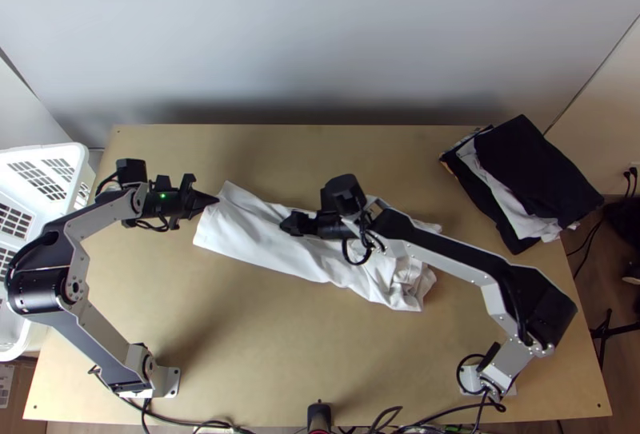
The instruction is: Fold the t-shirt
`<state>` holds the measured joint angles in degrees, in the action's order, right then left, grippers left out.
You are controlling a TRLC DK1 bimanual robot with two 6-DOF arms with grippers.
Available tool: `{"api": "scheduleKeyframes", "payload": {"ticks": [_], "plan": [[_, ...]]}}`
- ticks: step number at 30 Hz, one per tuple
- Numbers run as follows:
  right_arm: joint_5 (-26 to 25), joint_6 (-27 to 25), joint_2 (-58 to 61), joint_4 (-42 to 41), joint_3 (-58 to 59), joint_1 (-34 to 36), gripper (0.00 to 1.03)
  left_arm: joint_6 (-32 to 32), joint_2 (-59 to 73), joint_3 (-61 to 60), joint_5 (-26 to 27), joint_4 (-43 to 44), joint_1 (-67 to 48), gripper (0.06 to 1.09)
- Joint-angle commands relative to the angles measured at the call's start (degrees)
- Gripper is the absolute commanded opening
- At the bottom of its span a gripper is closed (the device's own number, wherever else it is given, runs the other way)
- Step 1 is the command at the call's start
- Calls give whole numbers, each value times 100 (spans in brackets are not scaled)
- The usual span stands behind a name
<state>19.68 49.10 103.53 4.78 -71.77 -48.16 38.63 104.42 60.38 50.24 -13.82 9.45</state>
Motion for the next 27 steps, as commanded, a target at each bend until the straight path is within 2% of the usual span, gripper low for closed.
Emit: {"api": "scheduleKeyframes", "payload": {"ticks": [1, 4, 8, 9, 10, 11, 12, 14, 21, 27], "plan": [[9, 223, 142, -3, -65, -167, 83, 127, -115, -149, 91, 257, 30, 10], [9, 434, 221, -3, -48, -238, 83, 118, -124, -184, 83, 249, 4, 10], [9, 469, 317, -3, 14, -422, 83, 39, -159, -228, 100, 205, -75, 10], [9, 469, 344, -3, 22, -431, 83, 39, -194, -246, 100, 205, -93, 18], [18, 469, 370, -3, 31, -440, 83, 39, -229, -255, 109, 178, -102, 47], [18, 469, 370, -3, 40, -431, 83, -14, -273, -272, 118, 161, -110, 85], [18, 460, 379, -3, 49, -431, 83, -154, -300, -255, 118, 73, -110, 104], [27, 460, 388, -3, 58, -422, 83, -594, -361, -220, 56, -314, -66, 104], [27, 372, 563, -47, 128, -431, 83, -1701, -458, -184, -946, -1140, 13, 104], [27, 311, 634, -152, 172, -405, 83, -1815, -387, -184, -1174, -1122, -31, 104]]}}
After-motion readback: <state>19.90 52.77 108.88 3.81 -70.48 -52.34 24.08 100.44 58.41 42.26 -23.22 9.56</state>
